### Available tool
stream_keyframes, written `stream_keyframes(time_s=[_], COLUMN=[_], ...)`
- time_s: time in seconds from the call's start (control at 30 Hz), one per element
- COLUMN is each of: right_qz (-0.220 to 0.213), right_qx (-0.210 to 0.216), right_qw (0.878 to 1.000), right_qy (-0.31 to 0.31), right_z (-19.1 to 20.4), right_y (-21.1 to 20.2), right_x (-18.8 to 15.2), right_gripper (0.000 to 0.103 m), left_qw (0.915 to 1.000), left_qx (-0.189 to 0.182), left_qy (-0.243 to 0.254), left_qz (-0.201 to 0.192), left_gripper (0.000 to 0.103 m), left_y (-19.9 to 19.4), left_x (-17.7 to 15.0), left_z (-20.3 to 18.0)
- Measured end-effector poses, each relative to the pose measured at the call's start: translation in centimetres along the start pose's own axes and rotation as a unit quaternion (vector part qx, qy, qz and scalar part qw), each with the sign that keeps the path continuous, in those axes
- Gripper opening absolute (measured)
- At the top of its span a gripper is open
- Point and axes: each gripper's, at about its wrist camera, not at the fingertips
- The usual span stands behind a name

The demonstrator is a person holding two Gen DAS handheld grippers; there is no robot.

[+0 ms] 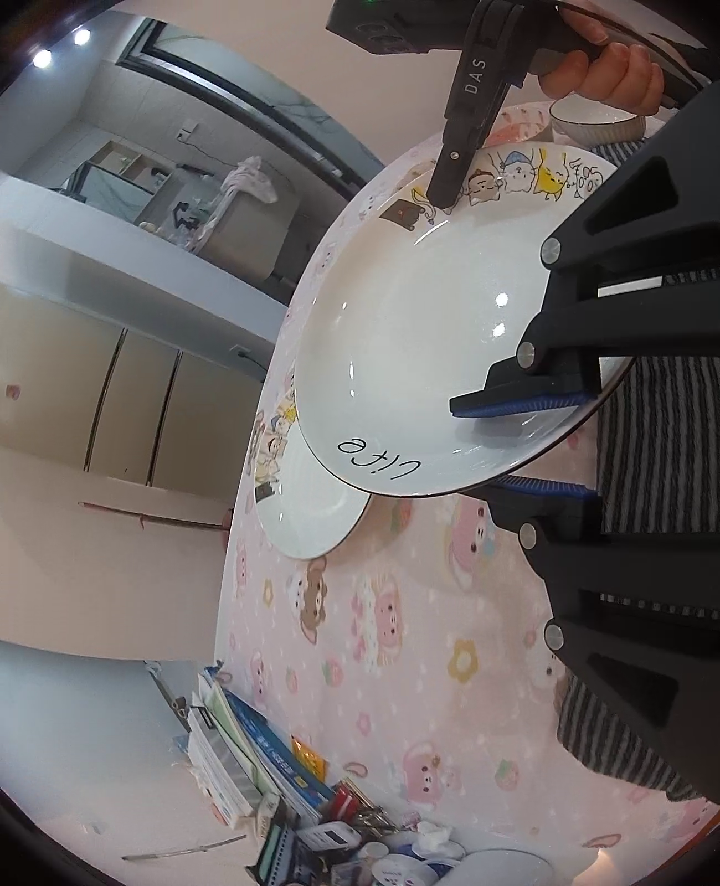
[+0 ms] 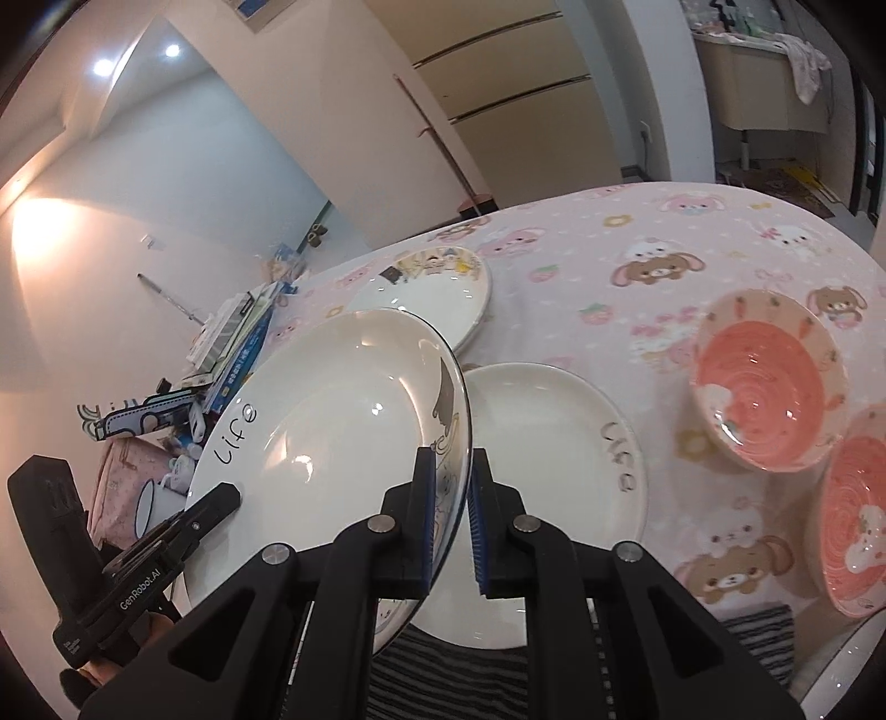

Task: Organize plates and bowls
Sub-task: 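Lift the held plate and carry it over the other white Life plate, then lower the plate onto the other plate and open both tools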

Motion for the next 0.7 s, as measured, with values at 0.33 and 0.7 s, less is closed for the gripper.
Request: stream_keyframes(time_s=[0.33,0.7], right_qz=[0.030,0.050], right_qx=[-0.021,-0.048], right_qw=[0.999,0.997], right_qy=[0.034,0.045], right_z=[-5.3,-7.9], right_y=[1.5,3.3], right_x=[0.0,-0.7], right_gripper=[0.015,0.016], left_qw=[0.9982,0.9954], left_qx=[-0.016,-0.022], left_qy=[0.016,0.042], left_qz=[0.055,0.083], left_gripper=[0.021,0.022], left_y=[5.2,8.3], left_x=[-1.1,-2.2], left_z=[-2.4,-3.7])
Point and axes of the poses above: each gripper's, at about its wrist camera, not at the fingertips, and y roughly the way its jaws point, z to its left, x to its top, and after that the axes turned 13 degrees about y, right-handed
